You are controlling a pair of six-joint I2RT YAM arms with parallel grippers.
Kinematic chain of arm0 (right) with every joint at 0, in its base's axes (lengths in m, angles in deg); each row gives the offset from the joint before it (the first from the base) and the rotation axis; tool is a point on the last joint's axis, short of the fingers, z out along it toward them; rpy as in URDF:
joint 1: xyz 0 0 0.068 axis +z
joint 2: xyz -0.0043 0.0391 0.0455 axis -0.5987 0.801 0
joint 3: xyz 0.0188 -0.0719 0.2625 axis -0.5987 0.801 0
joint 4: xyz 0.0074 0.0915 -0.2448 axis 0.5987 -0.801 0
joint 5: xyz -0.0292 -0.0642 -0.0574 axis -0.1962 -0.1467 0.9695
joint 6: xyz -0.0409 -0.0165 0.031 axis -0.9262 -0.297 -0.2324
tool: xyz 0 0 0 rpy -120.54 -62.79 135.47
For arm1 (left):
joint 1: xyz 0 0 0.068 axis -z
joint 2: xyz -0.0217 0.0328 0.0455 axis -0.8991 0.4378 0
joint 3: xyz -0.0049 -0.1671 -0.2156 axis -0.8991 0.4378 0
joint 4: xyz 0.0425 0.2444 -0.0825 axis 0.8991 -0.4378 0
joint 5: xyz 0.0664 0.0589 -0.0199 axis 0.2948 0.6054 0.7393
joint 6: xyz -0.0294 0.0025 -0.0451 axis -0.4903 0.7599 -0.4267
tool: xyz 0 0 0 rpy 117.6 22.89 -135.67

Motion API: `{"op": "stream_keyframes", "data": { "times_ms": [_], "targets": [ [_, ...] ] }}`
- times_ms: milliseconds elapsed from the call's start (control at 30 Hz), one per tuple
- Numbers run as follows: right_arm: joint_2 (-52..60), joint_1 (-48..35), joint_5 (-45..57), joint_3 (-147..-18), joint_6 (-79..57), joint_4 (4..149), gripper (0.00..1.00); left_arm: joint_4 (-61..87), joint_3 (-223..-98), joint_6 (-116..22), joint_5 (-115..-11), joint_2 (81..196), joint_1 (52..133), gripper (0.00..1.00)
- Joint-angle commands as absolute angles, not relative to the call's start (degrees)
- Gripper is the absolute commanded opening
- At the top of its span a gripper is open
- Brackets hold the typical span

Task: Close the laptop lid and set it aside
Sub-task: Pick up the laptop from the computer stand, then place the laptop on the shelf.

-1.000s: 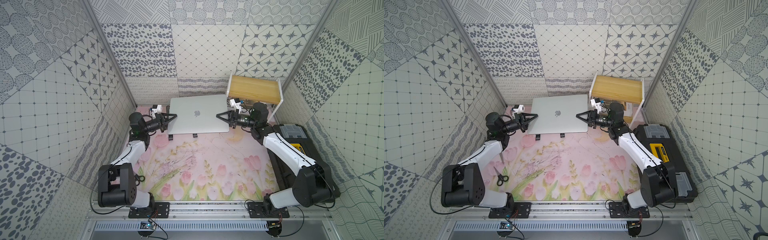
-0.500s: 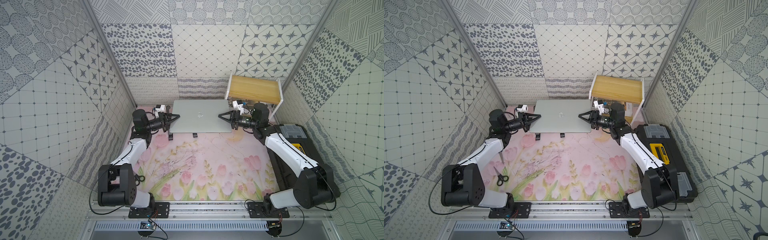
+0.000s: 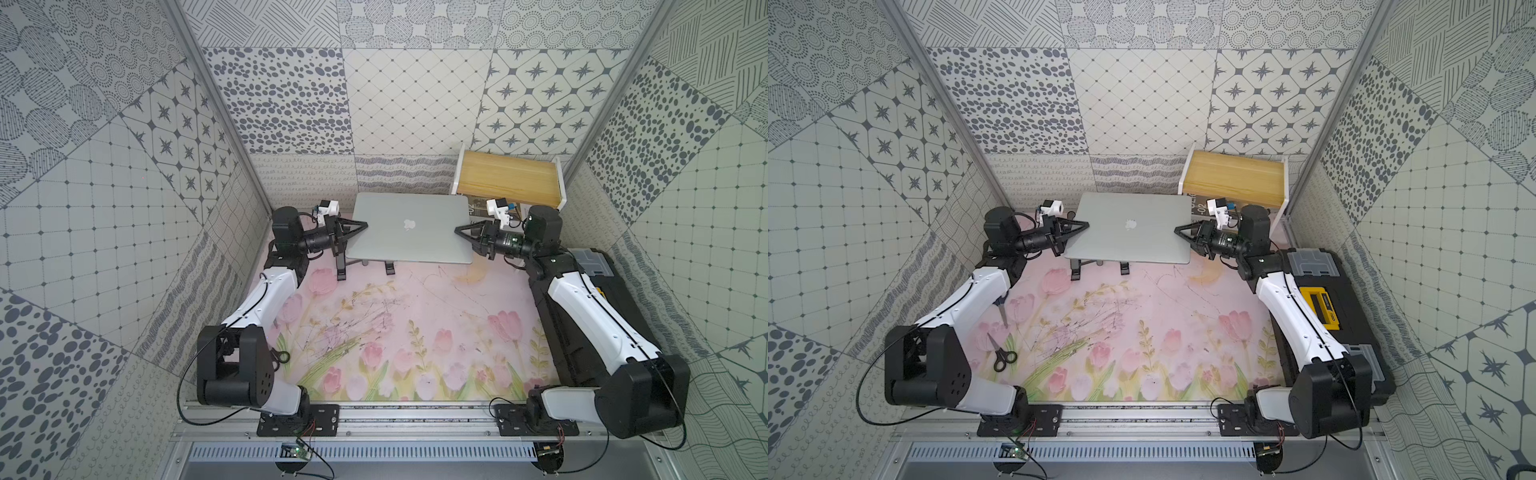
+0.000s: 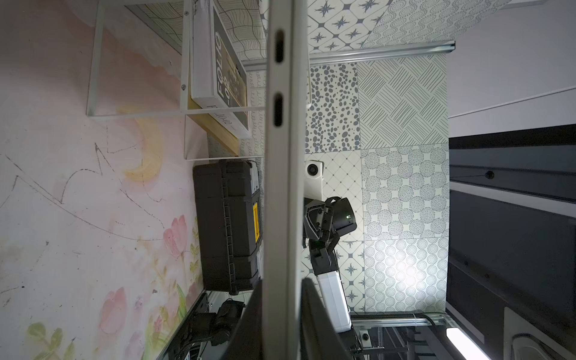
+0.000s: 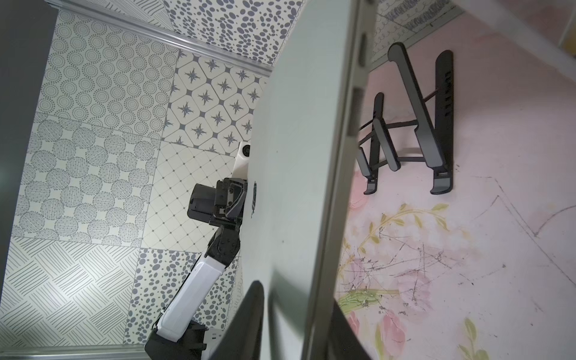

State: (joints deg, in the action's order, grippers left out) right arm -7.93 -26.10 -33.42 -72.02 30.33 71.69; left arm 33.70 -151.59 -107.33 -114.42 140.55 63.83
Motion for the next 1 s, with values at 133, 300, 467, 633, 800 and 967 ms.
{"op": "stream_keyframes", "data": {
  "times_ms": [133,300,467,633,800,967],
  "targets": [
    [-13.1,-29.08,-35.91,-77.65,29.51,77.06,0.17,25.92,-160.12,-96.78,-110.2,141.56,69.17,0.18],
    [-13.2,-35.77,-38.96,-81.68,33.01,76.44,0.08,19.98,-171.62,-93.59,-105.62,145.15,73.64,0.23],
    [-11.11,-44.11,-42.69,-88.02,36.5,76.51,0.04,13.35,-193.45,-91.71,-101.8,156.19,80.34,0.26],
    [-7.49,-52.63,-45.77,-92.39,40.6,78.91,0.01,9.1,-221.34,-93.77,-99.8,173.23,86.37,0.33],
    [-3.44,-59.4,-47.5,-94.48,50.38,89.59,0.0,14.55,-249.65,-103.01,-95.47,193.9,88.91,0.35],
    [0.61,-63.06,-46.72,-96.75,57.22,96.65,0.0,23.33,-242.58,-99.37,-88.54,193.77,90.76,0.39]
  ]
}}
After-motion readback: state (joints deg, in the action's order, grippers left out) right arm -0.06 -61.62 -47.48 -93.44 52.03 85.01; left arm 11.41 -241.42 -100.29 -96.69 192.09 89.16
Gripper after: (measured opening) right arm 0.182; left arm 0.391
